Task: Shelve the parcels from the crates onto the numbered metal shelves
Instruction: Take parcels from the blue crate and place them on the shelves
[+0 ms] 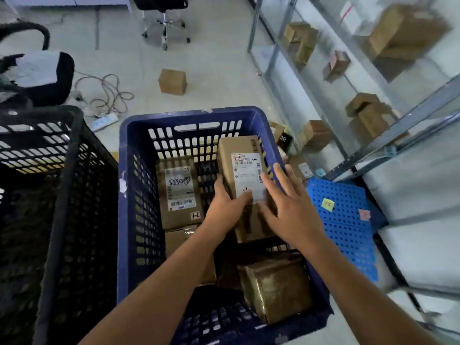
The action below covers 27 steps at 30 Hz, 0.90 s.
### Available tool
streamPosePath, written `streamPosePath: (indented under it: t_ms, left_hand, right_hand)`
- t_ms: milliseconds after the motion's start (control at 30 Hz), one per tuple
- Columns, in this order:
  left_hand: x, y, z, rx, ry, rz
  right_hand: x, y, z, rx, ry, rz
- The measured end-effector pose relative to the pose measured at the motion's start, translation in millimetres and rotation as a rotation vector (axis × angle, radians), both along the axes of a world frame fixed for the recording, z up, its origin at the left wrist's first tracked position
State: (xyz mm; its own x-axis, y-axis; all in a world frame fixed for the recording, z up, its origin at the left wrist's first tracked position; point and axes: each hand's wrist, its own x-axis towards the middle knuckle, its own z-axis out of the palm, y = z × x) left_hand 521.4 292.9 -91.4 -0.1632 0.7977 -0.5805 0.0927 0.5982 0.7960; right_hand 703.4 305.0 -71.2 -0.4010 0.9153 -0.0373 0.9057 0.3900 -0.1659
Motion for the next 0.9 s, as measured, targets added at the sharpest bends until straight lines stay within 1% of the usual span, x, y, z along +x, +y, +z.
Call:
streamPosePath:
  t_ms: [100, 200, 300, 400, 467, 533, 600, 667, 800, 900]
  left_hand:
    - [11, -4, -6, 0.024, -0.064, 0.013]
    - [13, -9, -12, 0.045, -0.097, 0.038]
    - [11, -16, -14, 0.106, -0.068, 0.029]
    - [10, -18, -12, 0.118, -0.037, 0.016]
    - [7, -18, -6, 0.127, -0.070, 0.024]
    - [1, -18, 4, 0.164, -0.162, 0.039]
    - [-8, -21, 21, 0.203, -0.254, 0.039]
    - [-17, -28, 40, 0.274, -0.304, 0.018]
    - [-22, -52, 76, 0.482, -0.307, -0.098]
    - [-7, -75, 100, 0.578, -0.316, -0.205]
  right_hand:
    - [-3, -3, 1, -0.014, 0.100, -0.062]
    - [-3, -3, 0, -0.044, 0.195, -0.185]
    - [-4, -4, 0, -0.064, 0.173, -0.248]
    - [-6, -5, 3, -0.084, 0.141, -0.285]
    - [-7, -4, 8, -0.092, 0.133, -0.292]
    - [-10, -6, 17, -0.084, 0.165, -0.300]
    - [-14, -14, 27, -0.087, 0.287, -0.351]
    - [-21, -27, 39, -0.123, 0.465, -0.409]
    - [-27, -65, 65, -0.164, 0.814, -0.371]
    - [-14, -106, 87, -0.139, 1.022, -0.422]
